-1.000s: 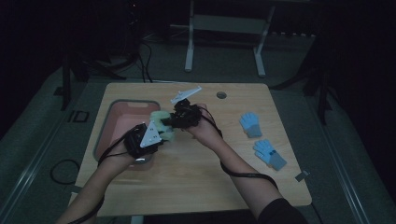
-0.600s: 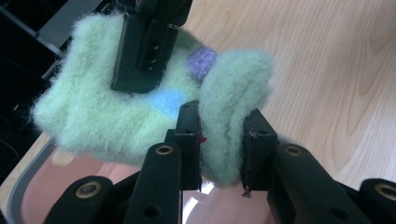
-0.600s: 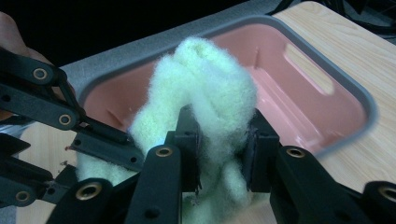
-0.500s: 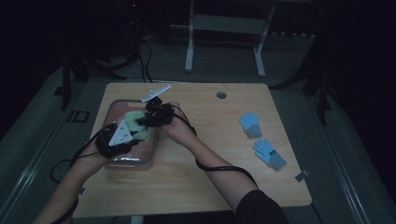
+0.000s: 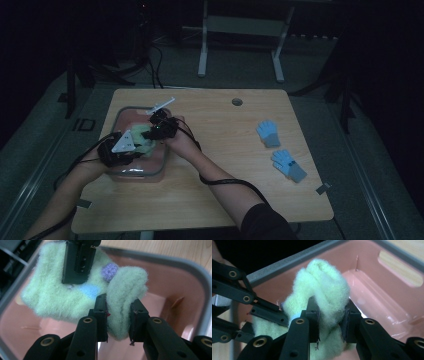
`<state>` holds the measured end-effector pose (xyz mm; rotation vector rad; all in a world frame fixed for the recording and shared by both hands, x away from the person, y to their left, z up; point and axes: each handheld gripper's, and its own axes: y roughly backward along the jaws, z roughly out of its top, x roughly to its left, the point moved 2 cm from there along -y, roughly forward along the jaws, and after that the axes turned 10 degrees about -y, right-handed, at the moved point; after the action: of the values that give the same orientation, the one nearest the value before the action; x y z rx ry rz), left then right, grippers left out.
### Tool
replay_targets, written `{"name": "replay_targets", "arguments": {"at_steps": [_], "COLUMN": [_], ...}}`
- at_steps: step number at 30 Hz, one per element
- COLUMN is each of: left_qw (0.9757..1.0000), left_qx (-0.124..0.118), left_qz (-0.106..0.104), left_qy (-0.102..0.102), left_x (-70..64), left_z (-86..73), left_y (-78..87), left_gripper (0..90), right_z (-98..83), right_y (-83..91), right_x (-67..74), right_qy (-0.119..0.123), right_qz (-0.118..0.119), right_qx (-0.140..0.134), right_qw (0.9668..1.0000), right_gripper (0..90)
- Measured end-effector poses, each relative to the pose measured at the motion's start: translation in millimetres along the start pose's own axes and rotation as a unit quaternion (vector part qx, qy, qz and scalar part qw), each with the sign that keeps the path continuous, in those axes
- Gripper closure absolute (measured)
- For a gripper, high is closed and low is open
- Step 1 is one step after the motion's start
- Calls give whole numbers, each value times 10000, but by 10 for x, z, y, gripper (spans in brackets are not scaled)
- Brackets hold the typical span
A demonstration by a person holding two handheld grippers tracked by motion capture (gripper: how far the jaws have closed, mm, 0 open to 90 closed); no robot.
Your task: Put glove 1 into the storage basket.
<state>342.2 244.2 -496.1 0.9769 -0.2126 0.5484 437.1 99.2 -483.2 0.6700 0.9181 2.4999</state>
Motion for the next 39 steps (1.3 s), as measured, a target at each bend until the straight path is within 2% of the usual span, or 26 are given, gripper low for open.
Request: {"name": "replay_targets", "arguments": {"at_steps": [5, 7, 10, 13, 16, 19, 23, 26, 29, 31, 33, 37, 39], "left_qw": [9995, 9994, 9987, 9978, 9967, 9955, 9928, 9915, 9910, 9913, 9915, 9920, 9919], "left_qx": [132, 166, 339, 485, 564, 731, 948, 1011, 1002, 884, 812, 652, 558], "left_qz": [-220, -241, -324, -429, -535, -547, -628, -684, -660, -615, -469, -415, -455], "left_qy": [163, 204, 192, 172, 225, 254, 380, 447, 601, 754, 897, 1003, 1045], "left_x": [34, 40, 43, 40, 58, 68, 87, 89, 93, 99, 129, 136, 120], "left_z": [-69, -84, -65, -40, -30, -15, -6, 1, 24, 38, 47, 87, 131], "left_y": [-122, -155, -204, -262, -307, -356, -416, -429, -403, -361, -291, -194, -149], "left_gripper": [731, 731, 730, 729, 724, 712, 666, 615, 484, 414, 403, 398, 398], "right_z": [-70, -89, -113, -129, -129, -133, -137, -142, -145, -143, -140, -146, -154], "right_y": [-143, -168, -211, -253, -257, -250, -193, -137, -67, -19, 38, 155, 215], "right_x": [-83, -112, -145, -155, -144, -149, -189, -193, -178, -165, -151, -119, -117], "right_qy": [-17, -82, -179, -145, -125, -80, -167, -180, -148, -128, -88, 35, 97], "right_qz": [-172, -197, -247, -297, -384, -450, -369, -320, -249, -185, -109, -57, -35], "right_qx": [142, 170, 265, 356, 360, 422, 409, 357, 308, 285, 243, 219, 206], "right_qw": [9997, 9996, 9992, 9988, 9985, 9981, 9983, 9987, 9991, 9993, 9996, 9997, 9997], "right_gripper": [719, 718, 715, 709, 678, 630, 569, 535, 503, 496, 480, 474, 473]}}
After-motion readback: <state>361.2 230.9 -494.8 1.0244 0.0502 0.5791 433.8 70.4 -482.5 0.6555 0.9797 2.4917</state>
